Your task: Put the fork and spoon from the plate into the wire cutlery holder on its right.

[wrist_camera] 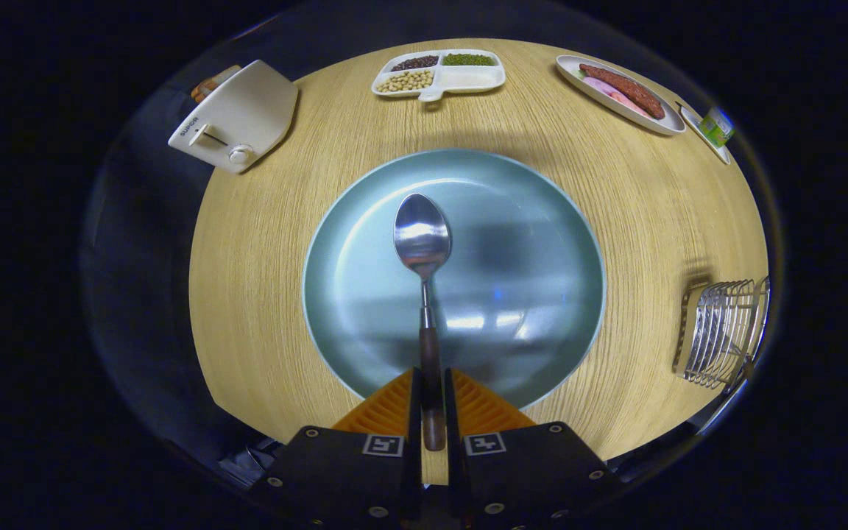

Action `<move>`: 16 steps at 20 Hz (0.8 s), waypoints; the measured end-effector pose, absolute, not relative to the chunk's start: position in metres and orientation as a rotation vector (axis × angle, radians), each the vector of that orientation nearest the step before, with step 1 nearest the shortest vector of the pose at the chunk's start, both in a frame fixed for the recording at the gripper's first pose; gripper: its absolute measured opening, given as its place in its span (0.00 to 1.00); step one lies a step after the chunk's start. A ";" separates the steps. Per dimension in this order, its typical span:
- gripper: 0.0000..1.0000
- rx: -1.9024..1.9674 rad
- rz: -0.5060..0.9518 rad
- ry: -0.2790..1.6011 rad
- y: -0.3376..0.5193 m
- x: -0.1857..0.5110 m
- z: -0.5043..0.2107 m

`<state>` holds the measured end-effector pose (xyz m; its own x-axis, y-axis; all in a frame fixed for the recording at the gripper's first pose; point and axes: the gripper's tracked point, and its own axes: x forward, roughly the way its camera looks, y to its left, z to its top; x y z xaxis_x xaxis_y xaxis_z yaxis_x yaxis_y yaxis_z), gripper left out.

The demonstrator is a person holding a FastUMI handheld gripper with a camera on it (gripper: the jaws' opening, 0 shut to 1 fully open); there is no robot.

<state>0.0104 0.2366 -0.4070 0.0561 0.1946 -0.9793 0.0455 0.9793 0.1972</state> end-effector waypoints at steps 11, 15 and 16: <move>0.06 0.278 0.122 1.420 0.185 0.007 -0.328; 0.06 0.267 0.061 1.353 0.131 -0.005 -0.290; 0.06 0.269 0.044 1.338 0.118 -0.008 -0.282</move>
<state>-0.0085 0.1182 -0.2824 0.2346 0.1853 -0.9543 0.1224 0.9682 0.2181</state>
